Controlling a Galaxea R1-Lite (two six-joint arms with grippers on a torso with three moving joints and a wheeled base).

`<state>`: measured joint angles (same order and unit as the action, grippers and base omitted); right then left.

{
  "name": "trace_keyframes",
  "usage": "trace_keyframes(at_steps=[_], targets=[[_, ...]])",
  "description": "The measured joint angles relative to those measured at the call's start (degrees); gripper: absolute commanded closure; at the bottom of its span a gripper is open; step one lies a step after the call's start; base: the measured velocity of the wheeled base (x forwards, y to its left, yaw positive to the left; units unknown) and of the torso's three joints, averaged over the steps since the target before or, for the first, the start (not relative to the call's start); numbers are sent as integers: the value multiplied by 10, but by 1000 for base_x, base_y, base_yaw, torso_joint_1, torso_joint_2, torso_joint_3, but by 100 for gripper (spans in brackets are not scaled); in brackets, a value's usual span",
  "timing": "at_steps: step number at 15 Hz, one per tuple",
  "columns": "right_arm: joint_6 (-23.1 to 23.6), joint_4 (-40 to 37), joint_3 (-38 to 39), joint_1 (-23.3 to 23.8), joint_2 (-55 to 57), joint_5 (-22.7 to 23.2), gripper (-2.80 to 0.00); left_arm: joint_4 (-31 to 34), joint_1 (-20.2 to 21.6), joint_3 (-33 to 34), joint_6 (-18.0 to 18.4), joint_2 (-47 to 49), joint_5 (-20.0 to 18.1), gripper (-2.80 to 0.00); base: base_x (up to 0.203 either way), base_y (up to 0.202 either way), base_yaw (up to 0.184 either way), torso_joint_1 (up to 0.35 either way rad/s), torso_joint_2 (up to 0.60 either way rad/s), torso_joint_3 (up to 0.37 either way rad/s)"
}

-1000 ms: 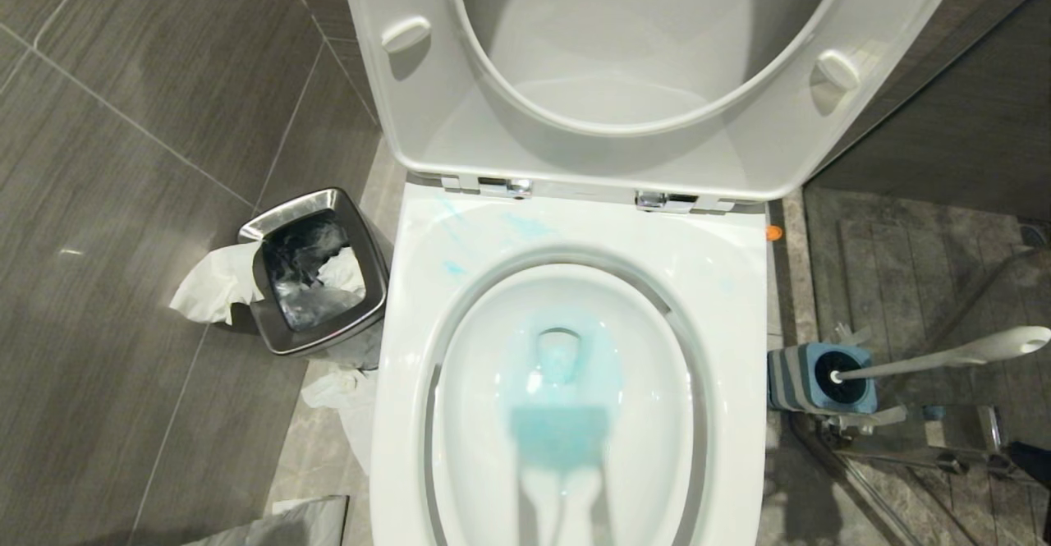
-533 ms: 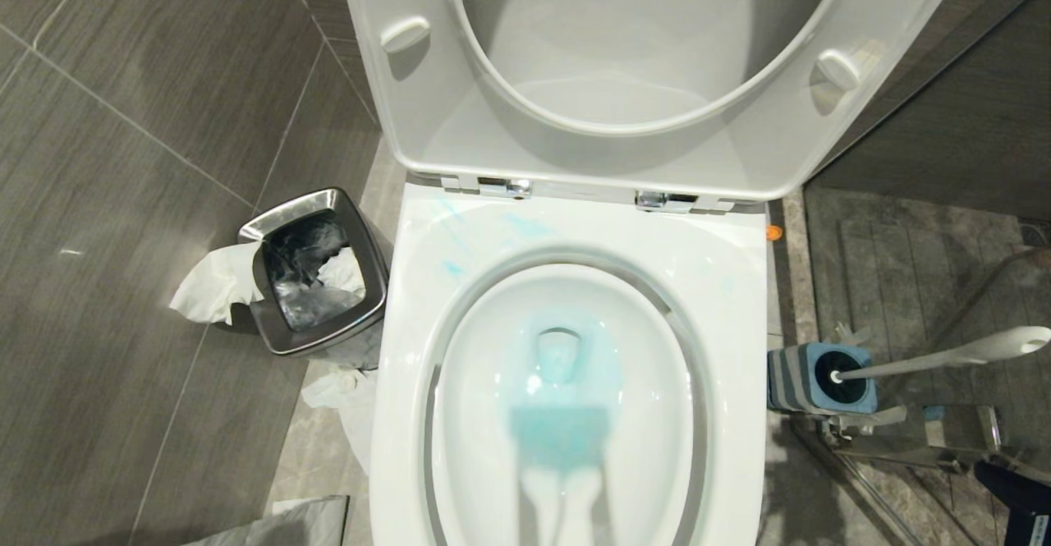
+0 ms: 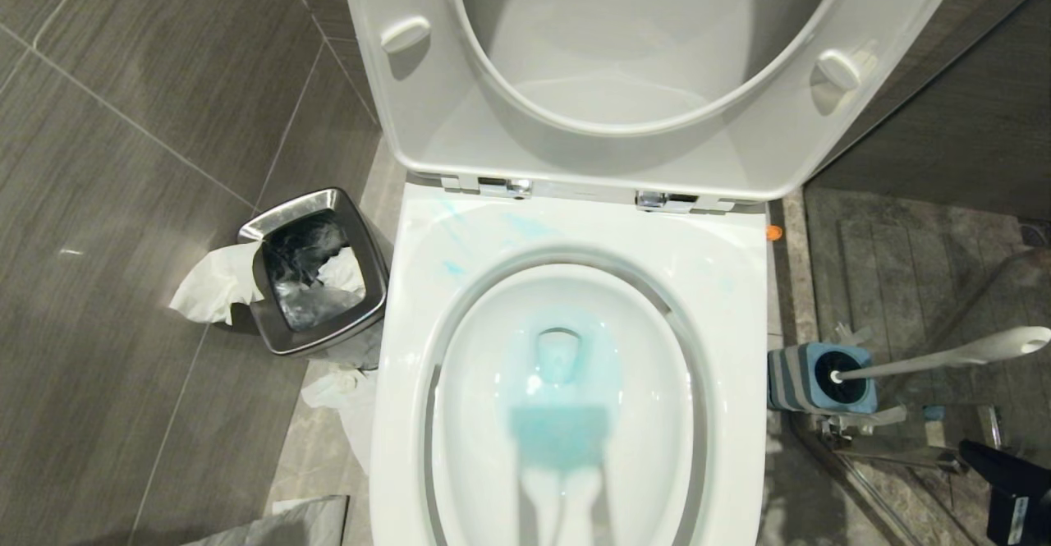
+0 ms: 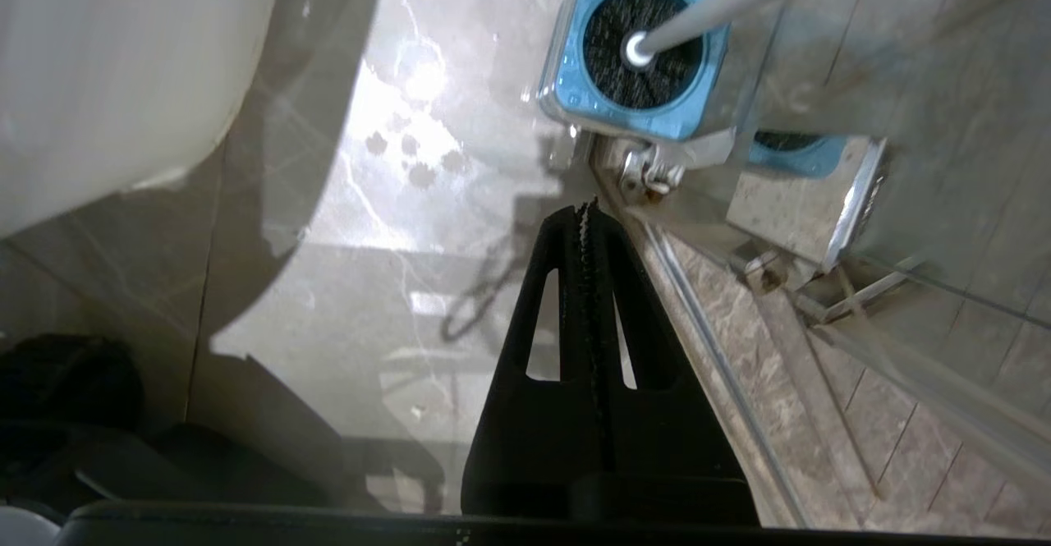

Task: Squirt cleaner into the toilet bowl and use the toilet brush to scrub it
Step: Scrub the toilet bowl

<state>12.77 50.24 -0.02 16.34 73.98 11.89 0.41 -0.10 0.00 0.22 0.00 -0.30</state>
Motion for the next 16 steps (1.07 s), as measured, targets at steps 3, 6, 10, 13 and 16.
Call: trace_keyframes(at_steps=[3,6,10,13,16], targets=[[13,0,0,-7,20,-13,0,0,0,0,0,0,0,0,0,0,0,0,0,0],[27,30,0,-12,43,-23,0,0,0,0,-1,0,0,0,0,0,0,0,0,0],[3,119,0,-9,114,-32,0,0,0,0,0,0,0,0,0,0,0,0,0,0],[-15,173,-1,-7,166,-37,-280,0,0,0,0,0,0,0,0,0,0,0,0,0],[-21,177,-2,-7,184,-37,-280,0,0,0,0,0,0,0,0,0,0,0,0,0]])
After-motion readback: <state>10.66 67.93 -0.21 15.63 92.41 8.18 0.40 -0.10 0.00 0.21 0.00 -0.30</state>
